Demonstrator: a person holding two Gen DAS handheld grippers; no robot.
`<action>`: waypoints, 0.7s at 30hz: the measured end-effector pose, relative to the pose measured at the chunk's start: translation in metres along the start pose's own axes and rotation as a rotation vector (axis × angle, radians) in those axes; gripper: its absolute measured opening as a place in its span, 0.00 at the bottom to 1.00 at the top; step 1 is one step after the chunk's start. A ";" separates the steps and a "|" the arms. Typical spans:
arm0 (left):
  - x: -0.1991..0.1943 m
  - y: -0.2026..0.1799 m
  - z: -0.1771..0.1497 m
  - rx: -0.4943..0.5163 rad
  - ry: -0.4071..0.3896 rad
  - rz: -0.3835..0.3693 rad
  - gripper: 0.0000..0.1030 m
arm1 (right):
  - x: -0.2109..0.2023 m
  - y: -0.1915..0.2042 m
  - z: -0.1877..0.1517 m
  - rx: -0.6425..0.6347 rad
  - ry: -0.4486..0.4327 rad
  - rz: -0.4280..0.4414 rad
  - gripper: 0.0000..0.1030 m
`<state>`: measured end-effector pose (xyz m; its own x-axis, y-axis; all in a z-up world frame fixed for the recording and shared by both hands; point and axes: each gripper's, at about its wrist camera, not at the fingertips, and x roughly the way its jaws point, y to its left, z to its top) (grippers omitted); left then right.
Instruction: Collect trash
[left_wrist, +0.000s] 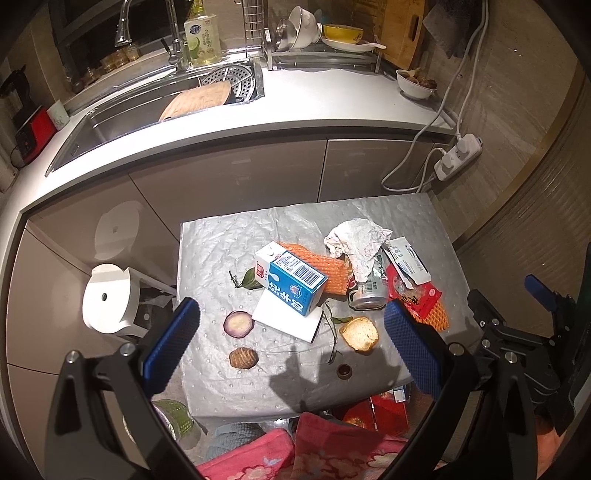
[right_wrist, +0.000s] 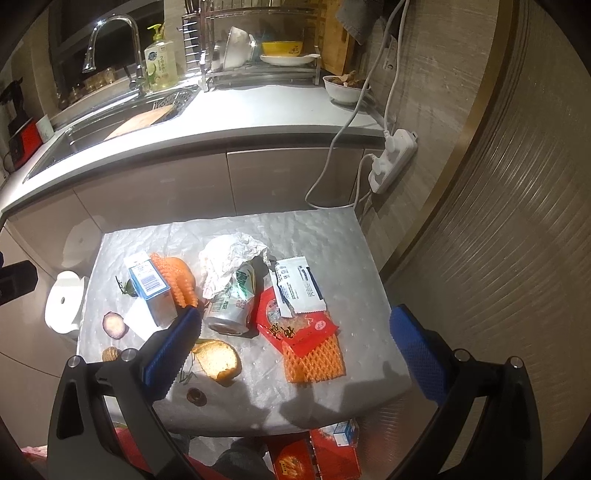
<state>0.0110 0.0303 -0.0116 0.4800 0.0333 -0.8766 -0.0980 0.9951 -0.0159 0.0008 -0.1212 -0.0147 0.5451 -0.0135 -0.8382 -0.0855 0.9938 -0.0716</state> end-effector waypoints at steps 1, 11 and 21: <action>0.000 0.000 0.000 -0.001 -0.002 -0.001 0.93 | 0.000 0.000 0.000 -0.005 0.002 -0.001 0.98; -0.001 -0.001 -0.002 -0.008 0.001 0.007 0.93 | -0.001 0.004 0.002 -0.037 0.005 0.015 0.98; -0.002 0.000 -0.004 -0.019 -0.010 0.015 0.93 | -0.001 0.009 0.001 -0.073 0.001 0.014 0.98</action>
<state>0.0060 0.0299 -0.0116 0.4869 0.0494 -0.8721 -0.1220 0.9925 -0.0118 0.0000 -0.1125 -0.0140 0.5422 0.0001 -0.8402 -0.1539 0.9831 -0.0992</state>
